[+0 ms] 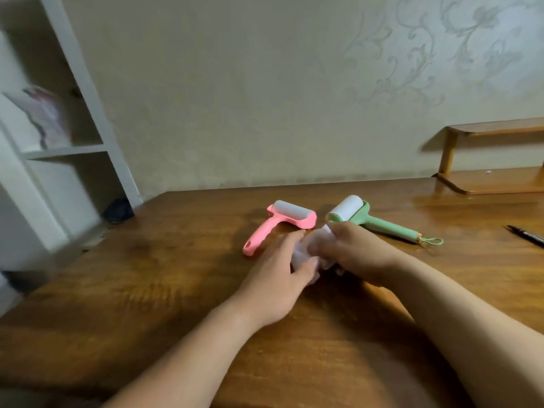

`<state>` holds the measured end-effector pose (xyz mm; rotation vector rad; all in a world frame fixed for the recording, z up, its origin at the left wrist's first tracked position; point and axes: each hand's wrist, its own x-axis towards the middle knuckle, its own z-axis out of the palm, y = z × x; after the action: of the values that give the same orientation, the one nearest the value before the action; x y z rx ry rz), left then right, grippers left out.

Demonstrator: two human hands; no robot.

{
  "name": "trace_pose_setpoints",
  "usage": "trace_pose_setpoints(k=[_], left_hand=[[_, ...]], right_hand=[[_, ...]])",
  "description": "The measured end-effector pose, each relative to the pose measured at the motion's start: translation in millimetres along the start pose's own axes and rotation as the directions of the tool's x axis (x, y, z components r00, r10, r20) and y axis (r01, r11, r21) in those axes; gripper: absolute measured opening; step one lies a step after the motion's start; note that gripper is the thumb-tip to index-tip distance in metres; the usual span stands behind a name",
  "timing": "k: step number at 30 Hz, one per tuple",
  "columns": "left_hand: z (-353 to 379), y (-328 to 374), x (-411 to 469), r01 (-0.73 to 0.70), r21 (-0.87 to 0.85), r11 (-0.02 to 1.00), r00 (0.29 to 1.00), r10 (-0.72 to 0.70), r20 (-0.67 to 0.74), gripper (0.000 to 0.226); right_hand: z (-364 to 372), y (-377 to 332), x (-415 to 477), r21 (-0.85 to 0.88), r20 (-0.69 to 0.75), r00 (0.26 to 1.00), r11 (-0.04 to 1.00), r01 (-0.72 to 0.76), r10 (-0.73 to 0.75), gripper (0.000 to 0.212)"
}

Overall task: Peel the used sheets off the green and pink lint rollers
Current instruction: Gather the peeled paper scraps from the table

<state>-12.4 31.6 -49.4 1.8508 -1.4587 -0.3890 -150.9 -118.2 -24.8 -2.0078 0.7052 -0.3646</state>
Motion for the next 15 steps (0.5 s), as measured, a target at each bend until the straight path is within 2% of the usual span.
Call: trace_pose_setpoints(k=[2,4,7,9,12,14,15], left_hand=[[0,4,4,0.002,-0.151,0.988,1.000,-0.004,-0.018,0.054],[4,9,9,0.034,-0.260,0.965,0.998,-0.047,-0.045,0.045],[11,10,12,0.052,-0.307,0.950,0.981,-0.106,-0.160,0.025],[9,9,13,0.050,-0.330,0.943,0.962,-0.135,-0.239,0.021],[11,12,14,0.013,-0.301,0.954,0.968,-0.087,-0.234,0.036],[18,15,12,-0.057,-0.166,0.985,0.974,0.019,-0.224,0.045],[20,14,10,-0.100,-0.073,0.992,0.971,0.081,-0.225,0.050]], right_hand=[[4,2,3,0.293,0.045,0.999,0.956,-0.030,0.018,0.022],[15,-1,5,0.488,0.064,0.996,0.869,-0.085,0.062,0.024],[20,-9,3,0.619,0.063,0.993,0.776,-0.120,0.103,0.020],[15,-16,0,0.712,0.067,0.991,0.690,-0.129,0.116,0.024],[25,-33,-9,0.794,0.025,0.987,0.596,-0.117,0.160,0.028],[40,-42,-16,0.831,-0.005,0.980,0.546,-0.105,0.197,0.036],[46,-45,-19,0.877,0.014,0.976,0.466,-0.115,0.216,0.037]])
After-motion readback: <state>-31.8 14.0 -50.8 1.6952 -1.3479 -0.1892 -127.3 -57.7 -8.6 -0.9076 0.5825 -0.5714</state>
